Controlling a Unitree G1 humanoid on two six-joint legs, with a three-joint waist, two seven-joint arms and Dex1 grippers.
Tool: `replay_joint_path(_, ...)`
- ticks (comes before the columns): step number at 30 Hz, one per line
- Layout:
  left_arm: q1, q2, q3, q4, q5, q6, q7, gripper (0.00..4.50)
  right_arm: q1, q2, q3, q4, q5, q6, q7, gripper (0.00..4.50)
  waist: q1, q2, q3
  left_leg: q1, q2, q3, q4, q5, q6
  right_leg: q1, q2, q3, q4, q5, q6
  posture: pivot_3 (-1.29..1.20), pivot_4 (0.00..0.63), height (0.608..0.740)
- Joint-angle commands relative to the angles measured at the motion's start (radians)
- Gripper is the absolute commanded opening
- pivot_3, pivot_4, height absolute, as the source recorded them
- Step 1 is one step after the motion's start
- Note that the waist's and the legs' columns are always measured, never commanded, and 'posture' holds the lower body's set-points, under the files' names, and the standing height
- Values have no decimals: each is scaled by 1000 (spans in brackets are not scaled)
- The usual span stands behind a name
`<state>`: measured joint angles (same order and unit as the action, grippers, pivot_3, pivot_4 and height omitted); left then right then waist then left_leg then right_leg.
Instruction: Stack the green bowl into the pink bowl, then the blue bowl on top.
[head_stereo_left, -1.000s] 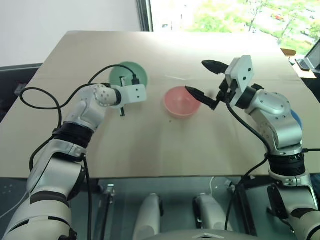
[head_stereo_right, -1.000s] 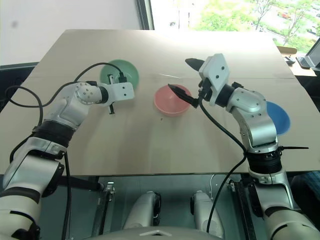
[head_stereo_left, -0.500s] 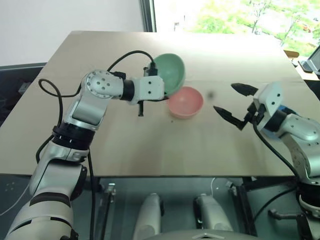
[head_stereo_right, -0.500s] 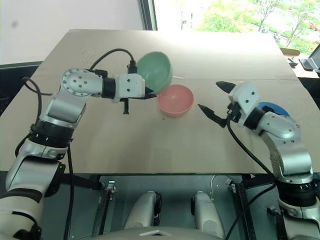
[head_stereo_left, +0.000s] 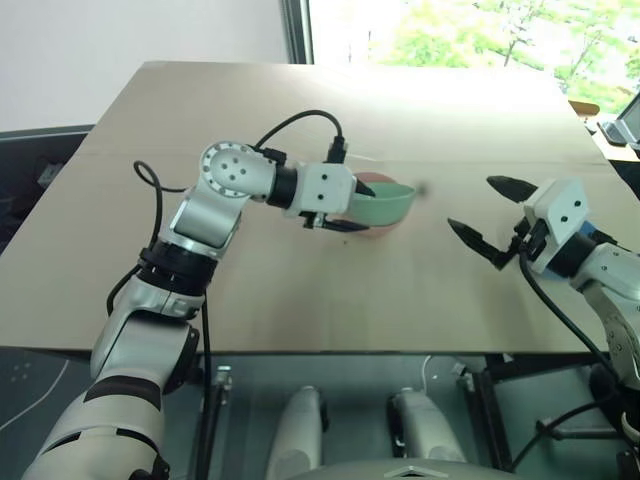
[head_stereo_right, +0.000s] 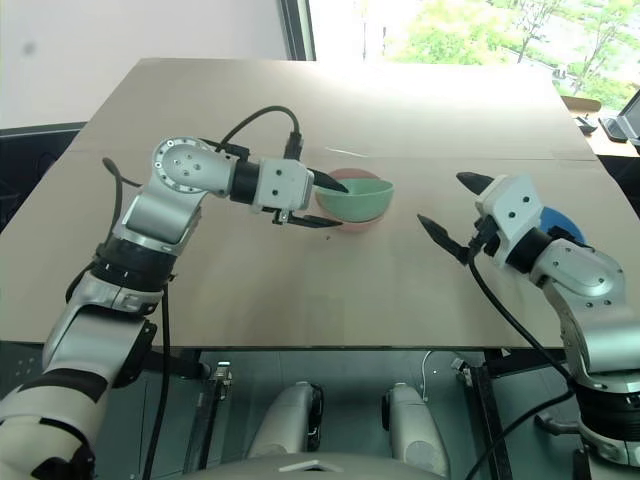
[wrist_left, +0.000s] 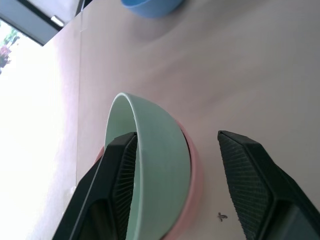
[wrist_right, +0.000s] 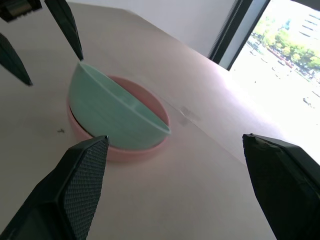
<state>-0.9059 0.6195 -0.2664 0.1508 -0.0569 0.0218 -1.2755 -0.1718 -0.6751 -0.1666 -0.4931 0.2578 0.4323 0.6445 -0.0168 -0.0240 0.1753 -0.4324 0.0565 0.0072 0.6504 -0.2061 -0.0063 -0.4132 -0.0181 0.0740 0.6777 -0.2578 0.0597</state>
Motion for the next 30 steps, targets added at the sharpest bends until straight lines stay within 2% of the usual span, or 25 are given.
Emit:
replay_joint_path(1,41,-1,127,-114,-111,174,87,2639,41,-41,-39,-22,-78,77,-78,4500,0,0,0,0,0,0,0,0,0,0,0,0,0,0,0,0,150,740)
replay_joint_path(2,59,-5,150,-138,-131,206,110,2639,50,-47,-44,-21,-85,98,-88,4500,-1,0,0,0,0,0,0,0,0,0,0,0,0,0,0,0,150,740)
replay_joint_path(4,115,-37,217,-187,-256,277,119,2639,66,-52,-56,-18,-91,154,-109,4500,0,0,0,0,0,0,0,0,0,0,0,0,0,0,0,0,150,740)
replay_joint_path(7,177,-12,247,-256,-372,397,71,2639,78,-57,-54,-15,-100,211,-124,4500,0,0,0,0,0,0,0,0,0,0,0,0,0,0,0,0,150,740)
replay_joint_path(8,192,-2,256,-273,-409,430,54,3153,79,-58,-52,-19,-99,236,-129,4500,-1,0,0,0,0,0,0,0,0,0,0,0,0,0,0,0,150,740)
replay_joint_path(9,203,3,264,-283,-429,442,52,3418,79,-56,-54,-23,-96,264,-135,4500,-1,0,0,0,0,0,0,0,0,0,0,0,0,0,0,0,150,740)
replay_joint_path(11,219,-8,287,-284,-435,427,91,4263,76,-54,-54,-24,-97,331,-155,4500,0,0,0,1,0,0,0,0,0,0,0,0,1,0,0,0,150,740)
replay_joint_path(12,227,-15,296,-284,-430,411,113,4421,73,-54,-49,-18,-103,356,-164,4500,1,0,0,1,0,0,0,0,0,0,0,0,0,0,0,0,150,740)
replay_joint_path(15,282,-44,331,-275,-413,304,151,4421,61,-32,-38,31,-113,377,-196,4500,2,0,-1,1,0,0,1,0,0,1,0,0,0,0,0,0,150,740)
replay_joint_path(17,314,-29,334,-282,-462,319,96,4421,52,-11,-36,80,-115,373,-215,4500,2,0,-1,1,0,0,1,0,0,2,0,0,0,0,0,0,150,740)
replay_joint_path(18,325,-13,333,-290,-489,347,71,4500,50,-6,-32,103,-120,368,-220,3957,1,0,-1,1,0,0,1,0,0,2,0,0,-1,0,0,0,150,740)
replay_joint_path(19,333,-1,334,-295,-512,369,51,4500,49,-4,-26,123,-126,356,-222,3708,0,0,-1,1,0,0,1,0,0,2,0,0,0,0,0,0,150,740)
replay_joint_path(23,348,33,341,-301,-558,403,15,4500,45,0,-13,157,-133,330,-221,1921,0,0,-1,1,0,0,0,0,0,1,0,0,0,0,0,0,150,740)
replay_joint_path(27,349,37,352,-297,-566,403,42,4500,36,2,-8,177,-136,317,-220,293,0,0,-1,1,0,0,0,0,0,1,0,0,0,0,0,0,150,740)
replay_joint_path(28,348,38,354,-298,-571,411,46,4500,33,2,-7,179,-137,315,-219,117,1,0,-1,1,0,0,0,0,0,1,0,0,0,0,0,0,150,740)
replay_joint_path(30,349,43,358,-298,-580,422,48,4500,30,-2,-4,182,-141,308,-215,117,0,0,-1,1,0,0,0,0,0,1,0,0,0,0,0,0,150,740)
